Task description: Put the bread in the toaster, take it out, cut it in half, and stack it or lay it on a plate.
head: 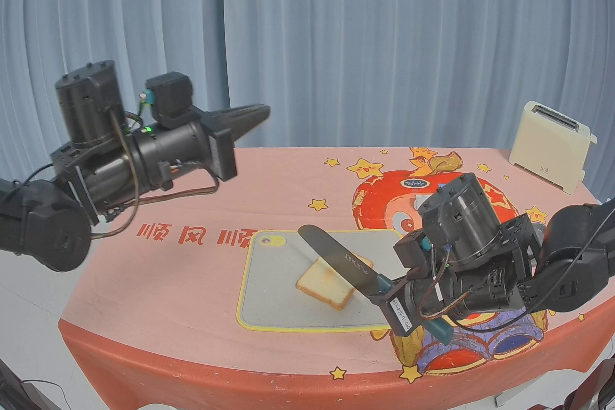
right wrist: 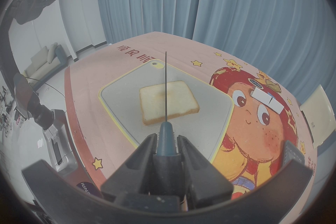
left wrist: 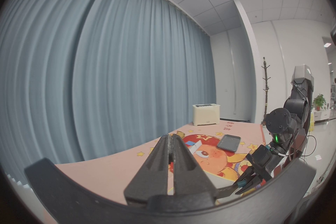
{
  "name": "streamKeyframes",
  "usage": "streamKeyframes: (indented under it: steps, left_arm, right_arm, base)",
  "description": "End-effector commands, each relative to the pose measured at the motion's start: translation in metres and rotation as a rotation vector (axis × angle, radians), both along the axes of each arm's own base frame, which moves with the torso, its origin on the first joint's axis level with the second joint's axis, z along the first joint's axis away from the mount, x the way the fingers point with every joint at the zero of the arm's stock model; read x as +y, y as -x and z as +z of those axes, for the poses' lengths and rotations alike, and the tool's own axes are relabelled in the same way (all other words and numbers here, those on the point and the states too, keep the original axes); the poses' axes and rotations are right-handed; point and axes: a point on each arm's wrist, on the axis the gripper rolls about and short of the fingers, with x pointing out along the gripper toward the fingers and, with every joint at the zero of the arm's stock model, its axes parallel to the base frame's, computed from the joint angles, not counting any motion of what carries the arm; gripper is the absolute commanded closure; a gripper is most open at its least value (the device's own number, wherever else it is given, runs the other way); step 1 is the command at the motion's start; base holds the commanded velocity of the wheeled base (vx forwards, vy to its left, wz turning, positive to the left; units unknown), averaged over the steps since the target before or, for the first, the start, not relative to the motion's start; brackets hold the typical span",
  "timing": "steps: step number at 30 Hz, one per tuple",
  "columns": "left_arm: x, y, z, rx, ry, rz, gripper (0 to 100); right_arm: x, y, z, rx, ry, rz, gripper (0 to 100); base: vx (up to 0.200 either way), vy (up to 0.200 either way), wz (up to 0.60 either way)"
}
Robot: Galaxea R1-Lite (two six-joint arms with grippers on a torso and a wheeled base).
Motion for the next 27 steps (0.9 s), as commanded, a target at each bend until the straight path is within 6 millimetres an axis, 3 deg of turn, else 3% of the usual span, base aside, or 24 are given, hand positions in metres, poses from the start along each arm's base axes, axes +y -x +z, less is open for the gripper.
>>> streamKeyframes:
  steps: [1,9,15,21,27]
  left_arm:
    - [-0.028,-0.020,-0.031,0.071,-0.021,-0.051,100]
    - [-0.038,-0.039,-0.053,0.094,-0.034,-0.043,100]
    - [-0.057,-0.045,-0.077,0.056,-0.029,-0.081,100]
    - [-0.067,-0.042,-0.096,0.098,-0.053,-0.107,100]
    - [-0.069,-0.040,-0.102,0.118,-0.064,-0.115,100]
  right_arm:
    - [0.000,0.001,0.000,0.001,0.002,0.002,100]
    - [0.001,0.000,-0.003,0.007,0.009,0.000,100]
    - [0.000,-0.001,-0.003,0.007,0.009,-0.002,100]
    - [0.000,0.000,-0.003,0.008,0.010,0.000,100]
    - [0.000,0.000,-0.003,0.008,0.010,0.000,100]
  base:
    - [0.000,0.000,0.00]
    - [0.000,0.000,0.00]
    - [0.000,0.000,0.00]
    - [0.000,0.000,0.00]
    - [0.000,0.000,0.00]
